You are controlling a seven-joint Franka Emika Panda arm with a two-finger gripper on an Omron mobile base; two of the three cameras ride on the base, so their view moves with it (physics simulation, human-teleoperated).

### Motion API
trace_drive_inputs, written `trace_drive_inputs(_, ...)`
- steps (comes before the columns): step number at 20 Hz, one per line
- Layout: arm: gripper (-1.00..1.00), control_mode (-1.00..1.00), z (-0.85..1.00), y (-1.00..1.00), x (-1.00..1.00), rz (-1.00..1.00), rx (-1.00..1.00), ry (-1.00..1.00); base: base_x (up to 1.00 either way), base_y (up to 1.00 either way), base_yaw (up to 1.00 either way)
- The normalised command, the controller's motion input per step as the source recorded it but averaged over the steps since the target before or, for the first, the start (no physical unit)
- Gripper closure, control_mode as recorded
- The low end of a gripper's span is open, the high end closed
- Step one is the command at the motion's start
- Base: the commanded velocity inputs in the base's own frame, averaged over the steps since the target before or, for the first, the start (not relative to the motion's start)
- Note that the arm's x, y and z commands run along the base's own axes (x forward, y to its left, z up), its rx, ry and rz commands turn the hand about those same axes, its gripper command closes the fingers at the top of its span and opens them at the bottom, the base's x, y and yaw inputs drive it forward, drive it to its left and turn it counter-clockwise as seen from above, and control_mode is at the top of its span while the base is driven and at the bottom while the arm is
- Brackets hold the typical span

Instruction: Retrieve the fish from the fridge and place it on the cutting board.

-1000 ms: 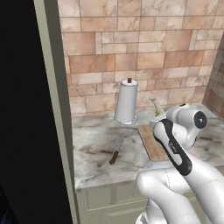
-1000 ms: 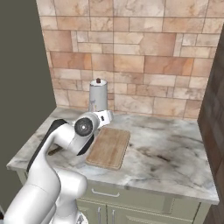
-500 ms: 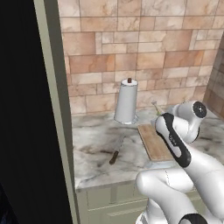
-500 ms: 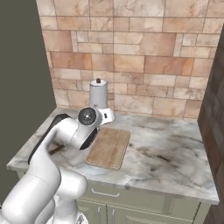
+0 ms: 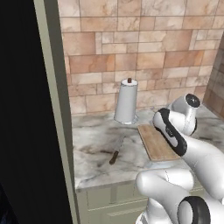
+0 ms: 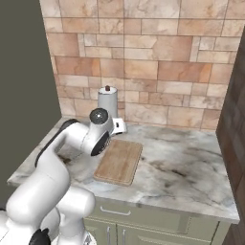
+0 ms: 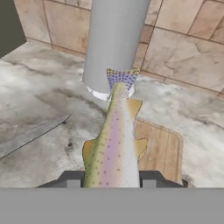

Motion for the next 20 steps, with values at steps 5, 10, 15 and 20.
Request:
trace_drive_inputs(5, 1.00, -1.00, -0.37, -0.02, 0.14, 0.00, 0.00, 0.05, 0.00, 0.00, 0.00)
trace_drive_inputs(10, 1.00, -1.00, -0.32, -0.06, 0.13, 0.00, 0.00, 0.04, 0.00, 0.00, 0.00)
trace_drive_inputs(15, 1.00, -1.00, -0.16, -0.20, 0.13, 0.00, 0.00, 0.12, 0.00, 0.00, 0.00)
trace_drive_inputs(20, 1.00, -1.00, -0.13, -0.24, 0.08, -0.02, 0.00, 0.19, 0.00, 0.00, 0.00)
